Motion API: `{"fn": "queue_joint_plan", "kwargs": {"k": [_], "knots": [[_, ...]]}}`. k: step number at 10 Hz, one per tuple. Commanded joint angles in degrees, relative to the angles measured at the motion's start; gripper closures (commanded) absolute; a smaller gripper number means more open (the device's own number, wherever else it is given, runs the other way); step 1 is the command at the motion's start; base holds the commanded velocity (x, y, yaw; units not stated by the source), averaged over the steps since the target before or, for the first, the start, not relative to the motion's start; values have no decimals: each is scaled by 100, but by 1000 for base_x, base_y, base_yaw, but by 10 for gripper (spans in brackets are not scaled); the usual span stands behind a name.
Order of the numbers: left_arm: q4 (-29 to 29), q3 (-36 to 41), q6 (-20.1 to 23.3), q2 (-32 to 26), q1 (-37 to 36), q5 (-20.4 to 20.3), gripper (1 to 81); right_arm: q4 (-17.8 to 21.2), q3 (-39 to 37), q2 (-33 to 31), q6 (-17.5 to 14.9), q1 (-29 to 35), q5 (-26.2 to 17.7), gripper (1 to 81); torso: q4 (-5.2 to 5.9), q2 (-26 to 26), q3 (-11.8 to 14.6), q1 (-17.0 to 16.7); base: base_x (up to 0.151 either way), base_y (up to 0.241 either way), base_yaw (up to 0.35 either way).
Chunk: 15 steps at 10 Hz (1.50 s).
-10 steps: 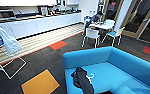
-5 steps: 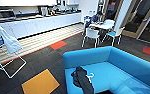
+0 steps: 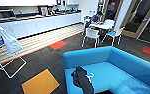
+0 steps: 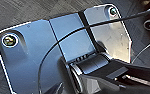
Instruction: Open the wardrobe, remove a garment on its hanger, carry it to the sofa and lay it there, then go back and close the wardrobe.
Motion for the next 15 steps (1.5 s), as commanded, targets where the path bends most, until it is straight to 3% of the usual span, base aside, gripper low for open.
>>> {"fn": "queue_joint_plan", "kwargs": {"k": [1,3,15], "knots": [[47,82,16,10,-209,217,10,-6,42,22,-2,88,-375,10,0,0,0,1,0,0,0],[47,73,51,1,-200,217,10,-7,42,22,-2,80,-375,10,0,0,0,1,0,0,152],[232,-155,393,230,-33,217,10,-7,7,22,-2,115,-428,10,0,0,0,1,0,0,350]]}}
